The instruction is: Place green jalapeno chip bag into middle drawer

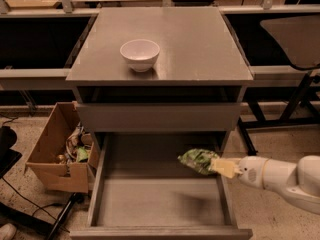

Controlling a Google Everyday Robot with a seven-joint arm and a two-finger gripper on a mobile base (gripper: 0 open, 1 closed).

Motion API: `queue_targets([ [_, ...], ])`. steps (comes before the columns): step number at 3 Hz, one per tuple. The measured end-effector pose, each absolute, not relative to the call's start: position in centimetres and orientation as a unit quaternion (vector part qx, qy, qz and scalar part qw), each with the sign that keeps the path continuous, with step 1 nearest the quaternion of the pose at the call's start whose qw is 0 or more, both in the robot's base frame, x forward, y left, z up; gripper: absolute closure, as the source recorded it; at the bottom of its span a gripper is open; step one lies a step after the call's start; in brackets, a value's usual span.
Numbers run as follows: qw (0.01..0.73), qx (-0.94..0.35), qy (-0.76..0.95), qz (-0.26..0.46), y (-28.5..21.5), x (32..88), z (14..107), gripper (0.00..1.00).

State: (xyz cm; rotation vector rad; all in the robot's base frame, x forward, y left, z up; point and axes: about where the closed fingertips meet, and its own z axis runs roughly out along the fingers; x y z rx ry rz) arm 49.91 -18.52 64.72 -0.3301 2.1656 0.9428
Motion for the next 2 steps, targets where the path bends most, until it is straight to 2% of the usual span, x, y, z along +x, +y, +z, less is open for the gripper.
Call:
queue_targets([
  [2,0.280,-0.191,0.832,0.440,-11.5,49.4,56.4,1.00],
])
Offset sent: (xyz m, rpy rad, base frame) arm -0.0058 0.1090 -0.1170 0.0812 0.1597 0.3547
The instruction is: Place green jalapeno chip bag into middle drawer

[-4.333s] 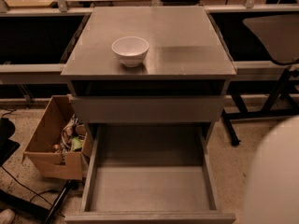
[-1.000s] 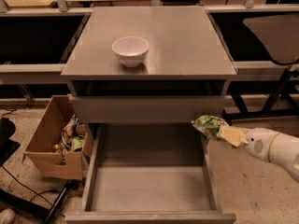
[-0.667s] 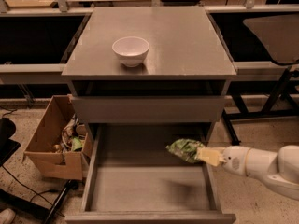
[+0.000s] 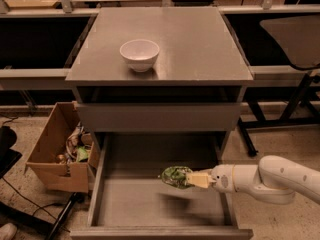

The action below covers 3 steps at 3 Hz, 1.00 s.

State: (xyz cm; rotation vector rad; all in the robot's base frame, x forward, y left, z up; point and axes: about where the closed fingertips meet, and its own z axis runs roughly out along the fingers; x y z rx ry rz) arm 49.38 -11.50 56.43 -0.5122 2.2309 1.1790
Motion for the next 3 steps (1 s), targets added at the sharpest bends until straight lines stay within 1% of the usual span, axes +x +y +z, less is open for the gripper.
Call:
queue_targets([
  [1,0.276,-0.193,0.831,0.442,-11.09,49.37,56.20,0.81],
  [2,0.276,-0.193,0.831,0.442,-11.08,49.37,56.20,0.58],
  [3,0.276,-0.193,0.831,0.442,-11.08,49.37,56.20,0.27],
])
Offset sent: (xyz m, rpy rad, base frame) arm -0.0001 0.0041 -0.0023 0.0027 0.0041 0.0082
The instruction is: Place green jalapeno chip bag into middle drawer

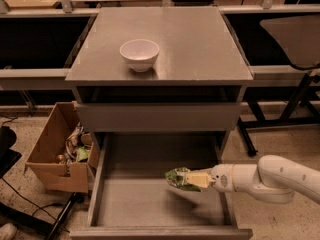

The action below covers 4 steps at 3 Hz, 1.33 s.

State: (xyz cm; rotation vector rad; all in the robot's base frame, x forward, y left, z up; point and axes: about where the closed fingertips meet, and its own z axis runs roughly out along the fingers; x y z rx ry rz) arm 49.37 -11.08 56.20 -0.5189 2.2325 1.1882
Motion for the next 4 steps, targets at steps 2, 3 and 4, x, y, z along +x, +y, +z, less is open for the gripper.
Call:
queue_targets([
  [2,0.276,-0.193,0.831,0.442,-11.1,49.4,56.2,0.00],
  [3,0.271,-0.232,0.817,0.453,-10.1,49.0,58.0,0.00],
  [4,0.253,-0.310,0.804,0.439,-10.7,48.6,63.0,0.00],
])
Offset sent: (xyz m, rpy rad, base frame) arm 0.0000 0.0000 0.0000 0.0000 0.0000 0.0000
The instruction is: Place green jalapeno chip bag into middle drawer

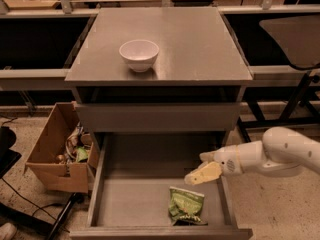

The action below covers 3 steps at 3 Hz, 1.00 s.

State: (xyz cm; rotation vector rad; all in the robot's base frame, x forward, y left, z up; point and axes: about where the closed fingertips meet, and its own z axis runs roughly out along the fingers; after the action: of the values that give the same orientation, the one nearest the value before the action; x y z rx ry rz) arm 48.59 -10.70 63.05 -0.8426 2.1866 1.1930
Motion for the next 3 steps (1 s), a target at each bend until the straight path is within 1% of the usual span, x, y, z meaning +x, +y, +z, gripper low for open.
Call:
queue_targets([
  [1,0.233,-0.378,0.800,0.403,-13.5,49.0,68.4,0.00],
  [2,0.204,-0.428,0.794,0.380,-16.5,46.5,72.5,0.00],
  [3,0.178,-0.476,0.783,0.359,-17.9,43.0,74.8,0.00],
])
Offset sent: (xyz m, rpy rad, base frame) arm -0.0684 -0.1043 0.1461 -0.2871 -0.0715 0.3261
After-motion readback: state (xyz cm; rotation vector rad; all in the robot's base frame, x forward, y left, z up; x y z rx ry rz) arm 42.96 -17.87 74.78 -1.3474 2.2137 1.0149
